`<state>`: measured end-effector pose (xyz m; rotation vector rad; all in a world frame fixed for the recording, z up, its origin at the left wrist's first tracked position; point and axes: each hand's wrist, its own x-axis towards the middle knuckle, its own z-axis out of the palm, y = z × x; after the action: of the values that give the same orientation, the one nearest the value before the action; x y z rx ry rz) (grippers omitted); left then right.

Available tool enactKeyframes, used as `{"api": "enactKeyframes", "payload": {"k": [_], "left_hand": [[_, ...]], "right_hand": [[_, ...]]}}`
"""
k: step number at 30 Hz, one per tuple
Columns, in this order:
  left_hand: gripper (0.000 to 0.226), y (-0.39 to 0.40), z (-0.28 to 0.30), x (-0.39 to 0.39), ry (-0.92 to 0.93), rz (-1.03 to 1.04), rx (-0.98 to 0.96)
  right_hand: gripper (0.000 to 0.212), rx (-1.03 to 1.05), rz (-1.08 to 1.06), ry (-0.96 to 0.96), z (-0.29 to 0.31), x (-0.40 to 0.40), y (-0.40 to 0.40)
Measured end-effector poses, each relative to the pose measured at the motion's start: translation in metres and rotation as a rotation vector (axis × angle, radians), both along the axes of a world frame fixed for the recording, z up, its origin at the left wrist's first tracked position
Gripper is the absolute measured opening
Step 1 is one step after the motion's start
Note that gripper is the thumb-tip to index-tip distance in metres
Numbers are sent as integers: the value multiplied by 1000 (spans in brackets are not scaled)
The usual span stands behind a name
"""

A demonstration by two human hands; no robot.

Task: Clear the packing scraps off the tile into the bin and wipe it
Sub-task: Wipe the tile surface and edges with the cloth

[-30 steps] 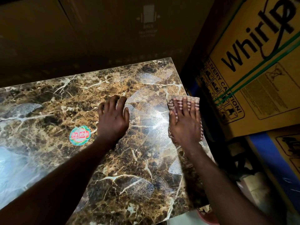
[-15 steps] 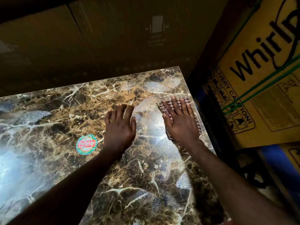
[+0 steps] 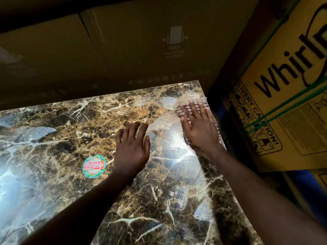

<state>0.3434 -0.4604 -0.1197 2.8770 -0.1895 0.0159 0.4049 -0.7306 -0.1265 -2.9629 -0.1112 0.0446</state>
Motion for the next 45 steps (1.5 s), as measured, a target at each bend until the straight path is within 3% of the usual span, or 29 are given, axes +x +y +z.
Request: {"api": "enactKeyframes", "payload": {"k": [4, 9, 16, 22, 28, 36, 39, 45], "left_hand": [[51, 0, 1, 0, 8, -2, -1], [51, 0, 1, 0, 17, 5, 3], [54, 2, -4, 2, 24, 4, 9], [53, 2, -6, 2, 13, -3, 2], [54, 2, -9, 3, 7, 1, 11], [53, 2, -8, 2, -3, 4, -34], [48, 2, -4, -1, 9, 47, -164], [38, 13, -7, -2, -6, 264, -667]], "right_hand": [[63, 26, -231, 37, 4, 24, -2], [62, -6, 23, 31, -2, 34, 31], [65, 17, -276, 37, -1, 73, 15], [63, -9, 11, 62, 4, 92, 17], [66, 53, -236, 68, 4, 116, -3], [69, -25, -189, 53, 1, 115, 57], [67, -11, -106, 44, -1, 107, 106], [65, 38, 41, 74, -2, 91, 212]]}}
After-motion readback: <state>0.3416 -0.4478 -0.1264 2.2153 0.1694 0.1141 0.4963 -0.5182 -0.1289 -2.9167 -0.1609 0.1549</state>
